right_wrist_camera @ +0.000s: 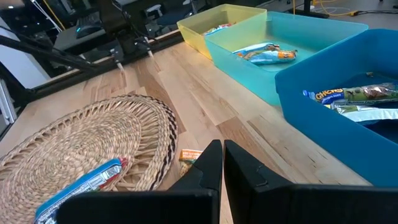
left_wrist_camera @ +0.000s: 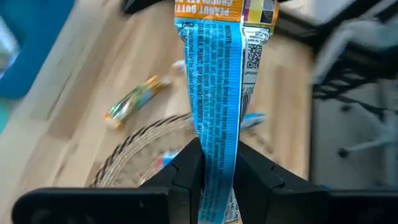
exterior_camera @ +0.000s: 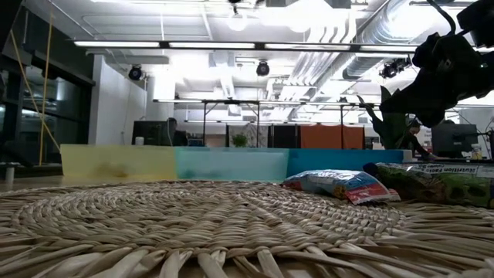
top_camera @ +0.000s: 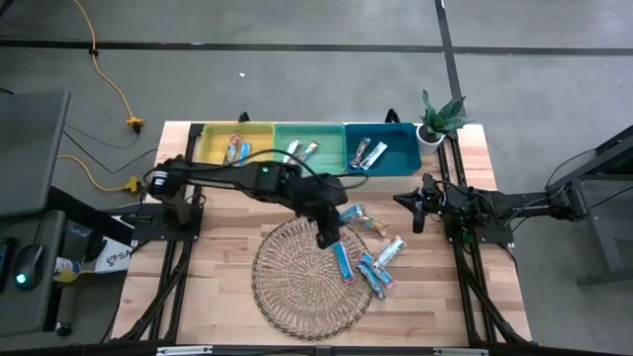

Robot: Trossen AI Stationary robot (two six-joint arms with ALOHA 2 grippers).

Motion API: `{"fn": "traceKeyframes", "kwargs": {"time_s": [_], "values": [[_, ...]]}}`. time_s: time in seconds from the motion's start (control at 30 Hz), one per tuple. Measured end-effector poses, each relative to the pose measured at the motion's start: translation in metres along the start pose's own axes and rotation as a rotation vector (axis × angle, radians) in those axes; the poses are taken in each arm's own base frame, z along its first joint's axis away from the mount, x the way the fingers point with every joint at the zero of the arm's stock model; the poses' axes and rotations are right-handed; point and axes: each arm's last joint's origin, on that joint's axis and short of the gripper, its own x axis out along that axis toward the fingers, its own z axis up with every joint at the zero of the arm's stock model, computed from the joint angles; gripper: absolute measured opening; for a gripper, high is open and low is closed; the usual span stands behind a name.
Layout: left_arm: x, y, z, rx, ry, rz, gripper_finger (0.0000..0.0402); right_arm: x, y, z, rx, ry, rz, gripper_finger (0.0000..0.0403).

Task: Pick and place Granola Bars by type
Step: Put the yellow granola bar into the green bin

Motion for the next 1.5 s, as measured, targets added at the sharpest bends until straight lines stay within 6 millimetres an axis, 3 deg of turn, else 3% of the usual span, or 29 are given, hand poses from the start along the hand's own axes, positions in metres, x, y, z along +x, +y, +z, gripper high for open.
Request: {"fn": "traceKeyframes", "kwargs": {"time_s": [0.13,0.3,0.57,0.77,0.9,1.0,1.17,1.33,1.5], "values": [[-0.029,-0.008,0.008,0.097,-0.075,-0.175,0.0071,0.0,0.0,0.0,0.0,0.0,0.0,0.0],[-0.048,-0.017,0.015,0.207,-0.195,-0.421,0.0071,0.0,0.0,0.0,0.0,0.0,0.001,0.0],[-0.032,-0.015,0.0,0.217,-0.266,-0.624,0.0071,0.0,0.0,0.0,0.0,-0.001,0.001,0.0],[-0.011,-0.009,-0.014,0.166,-0.254,-0.652,0.0071,0.0,0.0,0.0,0.0,0.0,0.0,0.0],[-0.012,0.002,-0.008,0.149,-0.259,-0.667,0.0071,0.0,0.0,0.0,0.0,0.0,0.0,0.0],[-0.023,0.014,-0.003,0.148,-0.29,-0.651,0.0071,0.0,0.0,0.0,0.0,-0.001,0.0,0.0],[-0.058,0.044,0.008,0.141,-0.391,-0.546,0.0071,0.0,0.0,0.0,0.0,-0.001,0.001,0.0],[-0.095,0.083,0.016,0.018,-0.549,-0.231,0.0071,0.0,0.0,0.0,0.0,-0.001,0.001,0.0],[-0.11,0.119,0.02,-0.176,-0.662,0.124,0.0071,0.0,0.0,0.0,0.0,0.0,0.0,0.0]]}}
